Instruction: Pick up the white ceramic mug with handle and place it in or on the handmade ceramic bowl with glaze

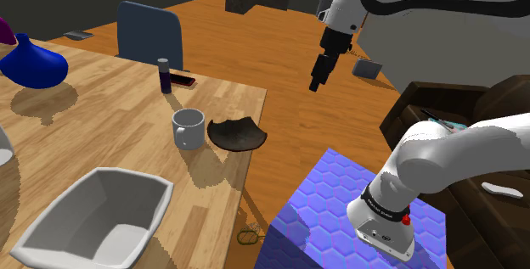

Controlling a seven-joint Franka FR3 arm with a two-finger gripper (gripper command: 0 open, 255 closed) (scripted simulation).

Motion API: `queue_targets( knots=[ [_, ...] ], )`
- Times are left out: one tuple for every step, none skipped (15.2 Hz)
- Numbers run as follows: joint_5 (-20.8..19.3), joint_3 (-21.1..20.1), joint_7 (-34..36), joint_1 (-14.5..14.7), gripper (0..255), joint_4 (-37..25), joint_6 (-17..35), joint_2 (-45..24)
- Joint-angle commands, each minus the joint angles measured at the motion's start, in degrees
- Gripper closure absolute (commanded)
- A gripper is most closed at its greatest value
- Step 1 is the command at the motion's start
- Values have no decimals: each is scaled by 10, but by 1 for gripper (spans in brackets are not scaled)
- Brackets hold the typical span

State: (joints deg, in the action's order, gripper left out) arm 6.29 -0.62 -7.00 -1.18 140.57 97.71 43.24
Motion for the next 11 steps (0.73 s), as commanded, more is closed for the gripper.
queue_targets(
  knots=[
    [0, 0, 0, 0, 0, 0, 0, 0],
    [4, -9, 9, 3, 0, -3, 15, -17],
    [8, -18, 19, 5, 0, -7, 31, -35],
    [12, -27, 28, 7, 0, -11, 46, -53],
    [14, -36, 37, 9, 0, -17, 60, -72],
    [17, -45, 47, 11, 0, -23, 74, -92],
    [18, -53, 56, 12, 0, -30, 88, -111],
    [19, -61, 66, 13, 0, -38, 101, -131],
    [20, -70, 76, 14, 0, -47, 114, -152],
    [19, -78, 85, 15, 0, -56, 126, -172],
    [18, -86, 96, 16, 0, -66, 138, -193]
  ],
)
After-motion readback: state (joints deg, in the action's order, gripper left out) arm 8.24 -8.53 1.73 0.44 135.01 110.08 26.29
